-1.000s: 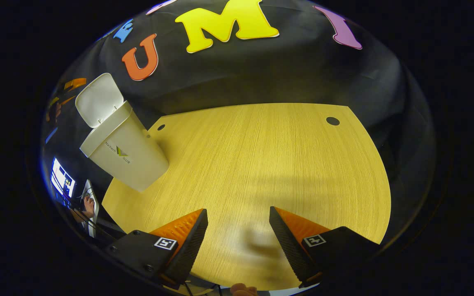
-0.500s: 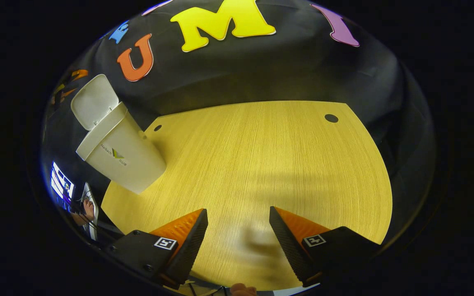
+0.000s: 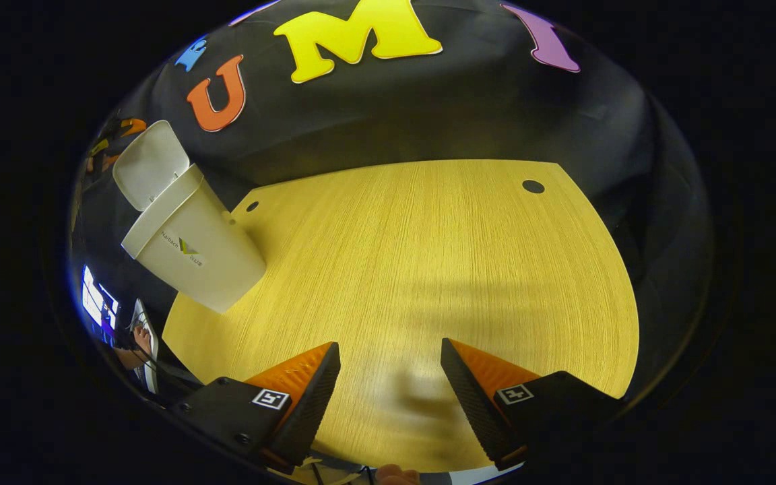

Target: Press the lid of the desktop garbage bin to open it, pick up the crumpled paper on the desktop and throw it into the bin, then pick up the pop can on the desktop and drop it into the bin, and finally close the garbage bin lid.

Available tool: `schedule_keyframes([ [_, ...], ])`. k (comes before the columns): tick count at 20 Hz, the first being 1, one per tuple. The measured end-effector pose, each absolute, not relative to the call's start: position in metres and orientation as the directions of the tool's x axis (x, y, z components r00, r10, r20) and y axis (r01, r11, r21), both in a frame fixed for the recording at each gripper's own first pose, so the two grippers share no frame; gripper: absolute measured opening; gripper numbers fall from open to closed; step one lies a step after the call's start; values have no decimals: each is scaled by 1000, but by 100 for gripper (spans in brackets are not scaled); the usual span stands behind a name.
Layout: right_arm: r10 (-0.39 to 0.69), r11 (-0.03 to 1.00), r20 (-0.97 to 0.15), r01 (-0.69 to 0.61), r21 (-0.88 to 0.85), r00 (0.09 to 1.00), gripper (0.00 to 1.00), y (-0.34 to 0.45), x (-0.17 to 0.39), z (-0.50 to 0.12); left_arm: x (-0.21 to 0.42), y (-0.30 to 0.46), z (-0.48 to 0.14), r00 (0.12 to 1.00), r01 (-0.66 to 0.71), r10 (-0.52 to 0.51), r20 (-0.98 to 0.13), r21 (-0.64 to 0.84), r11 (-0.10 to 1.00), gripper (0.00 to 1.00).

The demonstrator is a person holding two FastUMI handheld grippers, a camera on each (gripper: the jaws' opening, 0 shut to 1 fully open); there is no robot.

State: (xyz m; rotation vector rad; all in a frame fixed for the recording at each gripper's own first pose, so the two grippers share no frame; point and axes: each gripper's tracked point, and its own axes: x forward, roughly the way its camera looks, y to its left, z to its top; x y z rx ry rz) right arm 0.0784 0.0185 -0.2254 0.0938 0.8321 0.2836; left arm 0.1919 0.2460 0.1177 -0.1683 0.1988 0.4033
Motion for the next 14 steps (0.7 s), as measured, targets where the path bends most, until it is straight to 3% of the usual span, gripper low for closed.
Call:
schedule_keyframes([
  [5,303,951,-718,-245,188,627,95,9,64,-230,174,217,107,901,-404,375,-217,-108,908,91],
  [7,309,949,-720,-254,187,622,95,3,58,-231,166,202,98,903,-401,371,-218,-118,908,92],
  [8,311,948,-722,-260,185,619,90,-1,54,-233,162,195,94,903,-403,371,-219,-124,907,91],
  [9,313,947,-724,-265,183,615,95,-5,52,-234,159,189,89,902,-405,372,-221,-128,905,92],
  [14,325,940,-726,-292,177,606,91,-24,39,-237,149,165,69,887,-439,413,-206,-105,892,93],
])
